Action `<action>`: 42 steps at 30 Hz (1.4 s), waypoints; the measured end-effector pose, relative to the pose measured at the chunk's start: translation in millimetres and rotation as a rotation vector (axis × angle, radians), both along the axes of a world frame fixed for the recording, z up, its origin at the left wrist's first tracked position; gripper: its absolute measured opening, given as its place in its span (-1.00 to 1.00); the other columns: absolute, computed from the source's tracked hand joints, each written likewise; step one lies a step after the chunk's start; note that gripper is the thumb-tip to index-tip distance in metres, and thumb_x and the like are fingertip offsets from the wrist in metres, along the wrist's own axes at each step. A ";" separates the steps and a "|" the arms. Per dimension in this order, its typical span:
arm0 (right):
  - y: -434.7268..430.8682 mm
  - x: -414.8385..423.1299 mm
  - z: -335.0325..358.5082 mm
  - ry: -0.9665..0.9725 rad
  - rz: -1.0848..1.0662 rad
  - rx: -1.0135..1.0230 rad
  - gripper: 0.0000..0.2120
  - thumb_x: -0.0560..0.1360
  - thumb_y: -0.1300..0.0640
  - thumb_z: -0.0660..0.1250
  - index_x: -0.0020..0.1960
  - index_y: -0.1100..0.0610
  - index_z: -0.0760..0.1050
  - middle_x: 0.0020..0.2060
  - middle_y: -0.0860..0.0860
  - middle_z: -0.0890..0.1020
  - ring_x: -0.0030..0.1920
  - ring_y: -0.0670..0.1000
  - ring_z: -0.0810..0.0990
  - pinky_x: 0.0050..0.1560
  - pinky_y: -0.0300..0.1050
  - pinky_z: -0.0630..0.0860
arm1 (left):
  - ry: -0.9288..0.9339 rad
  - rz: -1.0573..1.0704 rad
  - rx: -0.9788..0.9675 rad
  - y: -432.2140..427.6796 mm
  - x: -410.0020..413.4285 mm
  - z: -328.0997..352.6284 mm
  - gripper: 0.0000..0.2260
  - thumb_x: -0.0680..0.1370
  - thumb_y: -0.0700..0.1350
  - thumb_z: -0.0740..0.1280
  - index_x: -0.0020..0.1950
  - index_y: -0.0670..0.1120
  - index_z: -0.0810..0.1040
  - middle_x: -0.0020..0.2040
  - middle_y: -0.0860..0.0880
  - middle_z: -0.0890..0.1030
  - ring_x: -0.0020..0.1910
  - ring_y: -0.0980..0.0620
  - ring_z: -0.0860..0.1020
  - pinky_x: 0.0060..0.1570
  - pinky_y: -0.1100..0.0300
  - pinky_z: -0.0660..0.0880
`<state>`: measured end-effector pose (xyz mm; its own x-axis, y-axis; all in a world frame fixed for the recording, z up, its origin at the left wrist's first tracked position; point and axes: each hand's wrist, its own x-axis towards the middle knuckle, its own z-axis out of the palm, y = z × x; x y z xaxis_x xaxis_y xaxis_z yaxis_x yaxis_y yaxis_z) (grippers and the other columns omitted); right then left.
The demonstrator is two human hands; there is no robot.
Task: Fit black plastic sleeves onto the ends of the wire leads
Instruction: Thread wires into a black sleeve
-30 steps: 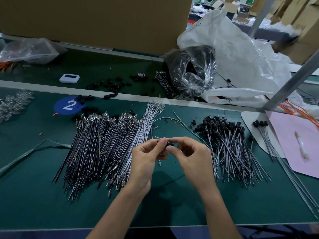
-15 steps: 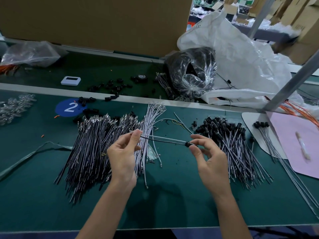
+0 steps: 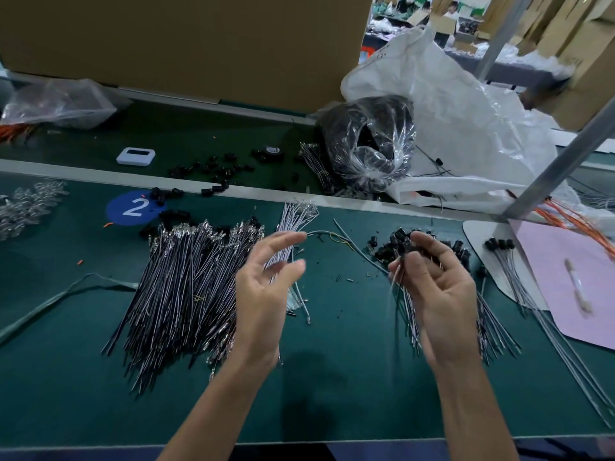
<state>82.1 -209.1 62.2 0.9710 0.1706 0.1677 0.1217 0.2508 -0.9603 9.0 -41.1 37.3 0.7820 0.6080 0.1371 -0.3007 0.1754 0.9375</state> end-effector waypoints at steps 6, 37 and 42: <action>23.8 -10.9 -3.7 -0.144 0.081 -0.233 -0.59 0.25 0.06 0.51 0.04 0.12 0.49 -0.33 0.07 0.70 -0.35 -0.07 0.65 -0.24 -0.29 0.56 | 0.062 -0.390 -0.069 -17.4 9.6 15.7 -0.75 0.41 0.01 0.47 0.02 -0.06 0.71 -0.04 -0.05 0.72 -0.05 0.07 0.64 0.01 0.26 0.56; 51.9 -19.9 -28.9 -0.069 0.197 -0.147 -0.83 0.52 0.35 0.35 -0.13 0.14 0.65 -0.31 -0.05 0.67 -0.29 -0.15 0.60 -0.20 -0.32 0.53 | 0.000 -0.229 -0.275 -10.2 11.5 5.2 -0.82 0.34 -0.06 0.49 -0.09 -0.05 0.70 -0.05 -0.17 0.71 -0.05 -0.06 0.68 -0.12 0.20 0.59; 48.9 -17.6 -31.0 -0.125 0.150 -0.247 -0.90 0.51 0.29 0.39 -0.15 0.16 0.64 -0.33 0.00 0.68 -0.30 -0.11 0.62 -0.18 -0.26 0.55 | -0.029 -0.187 -0.244 -4.9 12.3 4.2 -0.86 0.38 -0.07 0.46 -0.09 -0.02 0.72 -0.02 -0.13 0.71 0.00 -0.01 0.65 0.02 0.16 0.54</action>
<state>64.5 -160.2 31.1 0.9063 0.3611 0.2196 0.2218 0.0361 -0.9744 21.3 -46.0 41.5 0.8814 0.4716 0.0284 -0.2680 0.4494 0.8522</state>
